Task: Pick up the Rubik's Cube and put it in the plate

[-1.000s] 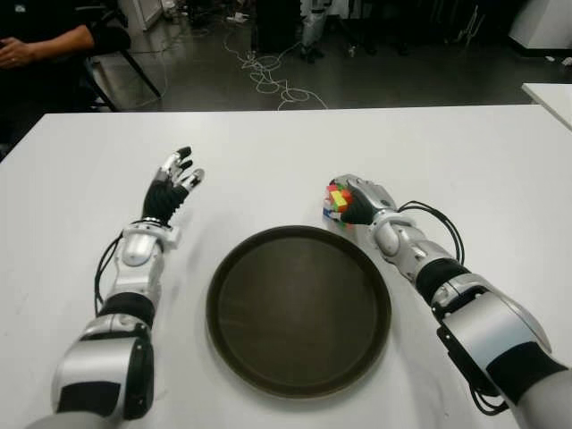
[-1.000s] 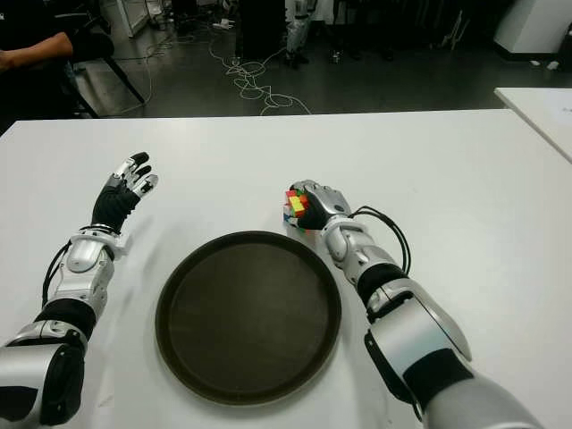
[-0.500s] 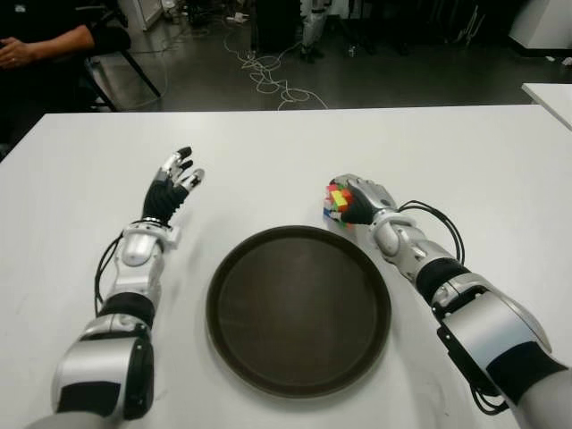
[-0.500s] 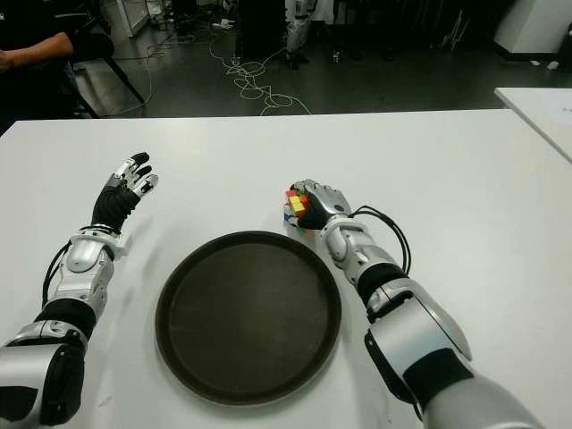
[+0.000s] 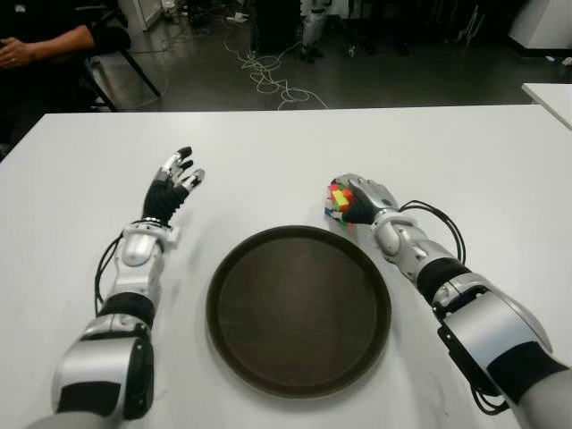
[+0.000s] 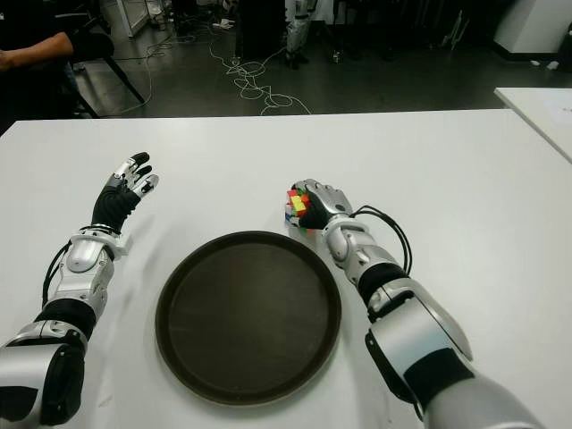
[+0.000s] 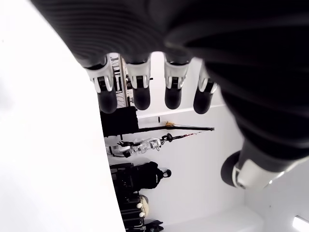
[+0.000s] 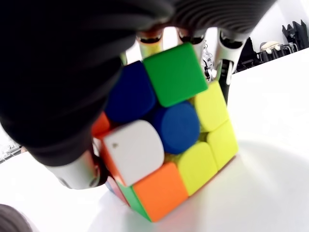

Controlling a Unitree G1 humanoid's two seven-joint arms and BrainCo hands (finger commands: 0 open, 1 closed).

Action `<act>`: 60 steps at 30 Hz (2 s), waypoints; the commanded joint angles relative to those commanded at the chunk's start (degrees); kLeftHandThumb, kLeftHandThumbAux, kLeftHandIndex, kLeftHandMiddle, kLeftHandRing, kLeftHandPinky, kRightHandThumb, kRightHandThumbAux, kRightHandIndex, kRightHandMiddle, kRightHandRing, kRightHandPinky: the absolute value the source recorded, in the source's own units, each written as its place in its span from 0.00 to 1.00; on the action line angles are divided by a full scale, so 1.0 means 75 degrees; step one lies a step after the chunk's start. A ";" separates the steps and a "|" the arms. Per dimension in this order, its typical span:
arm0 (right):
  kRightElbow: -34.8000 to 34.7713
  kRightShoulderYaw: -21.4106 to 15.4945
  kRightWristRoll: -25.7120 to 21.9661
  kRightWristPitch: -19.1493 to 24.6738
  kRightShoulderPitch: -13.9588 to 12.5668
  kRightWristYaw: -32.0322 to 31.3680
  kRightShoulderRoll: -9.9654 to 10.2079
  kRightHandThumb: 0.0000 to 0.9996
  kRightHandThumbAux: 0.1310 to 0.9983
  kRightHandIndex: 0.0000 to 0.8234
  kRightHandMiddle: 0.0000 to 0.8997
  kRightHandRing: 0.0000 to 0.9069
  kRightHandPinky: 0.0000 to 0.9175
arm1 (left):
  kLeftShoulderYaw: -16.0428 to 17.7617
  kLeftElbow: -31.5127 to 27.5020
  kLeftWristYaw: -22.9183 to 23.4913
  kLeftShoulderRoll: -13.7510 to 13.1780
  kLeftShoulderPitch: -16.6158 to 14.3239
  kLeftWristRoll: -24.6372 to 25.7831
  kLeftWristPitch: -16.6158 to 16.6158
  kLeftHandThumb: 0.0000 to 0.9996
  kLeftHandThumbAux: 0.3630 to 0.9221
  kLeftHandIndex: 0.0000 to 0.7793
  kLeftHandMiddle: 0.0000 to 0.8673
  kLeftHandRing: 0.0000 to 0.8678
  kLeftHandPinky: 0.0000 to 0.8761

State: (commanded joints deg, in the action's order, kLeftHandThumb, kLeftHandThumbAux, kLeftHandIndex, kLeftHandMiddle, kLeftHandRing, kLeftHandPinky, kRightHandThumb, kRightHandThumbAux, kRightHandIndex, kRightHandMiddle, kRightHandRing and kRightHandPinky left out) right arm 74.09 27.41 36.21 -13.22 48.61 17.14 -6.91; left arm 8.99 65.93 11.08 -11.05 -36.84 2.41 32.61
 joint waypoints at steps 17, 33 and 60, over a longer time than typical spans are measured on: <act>-0.0102 -0.0015 -0.0008 -0.0073 0.0024 0.0086 -0.0052 0.69 0.70 0.51 0.64 0.64 0.63 | 0.0001 -0.0014 -0.0024 0.0017 0.0020 0.0027 0.0024 0.00 0.44 0.00 0.02 0.00 0.00; -0.0766 -0.0009 0.0138 -0.0554 -0.0054 0.1238 -0.0346 0.69 0.70 0.51 0.61 0.62 0.61 | -0.0071 0.0053 -0.0078 -0.0013 -0.0006 -0.0052 -0.0039 0.00 0.38 0.00 0.01 0.00 0.00; -0.2868 -0.0048 0.0409 -0.0944 -0.0587 0.1605 -0.1157 0.68 0.70 0.51 0.57 0.59 0.57 | -0.0048 0.0067 -0.0011 -0.0033 -0.0011 -0.0022 0.0050 0.00 0.40 0.00 0.01 0.00 0.00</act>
State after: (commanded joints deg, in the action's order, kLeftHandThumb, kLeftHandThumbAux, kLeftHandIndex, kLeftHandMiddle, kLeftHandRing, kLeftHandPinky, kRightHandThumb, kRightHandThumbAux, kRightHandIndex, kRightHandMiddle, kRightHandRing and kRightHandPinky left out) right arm 52.58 27.05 39.28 -20.30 44.20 29.18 -15.59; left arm 8.63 66.43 11.00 -11.30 -36.92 2.25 32.99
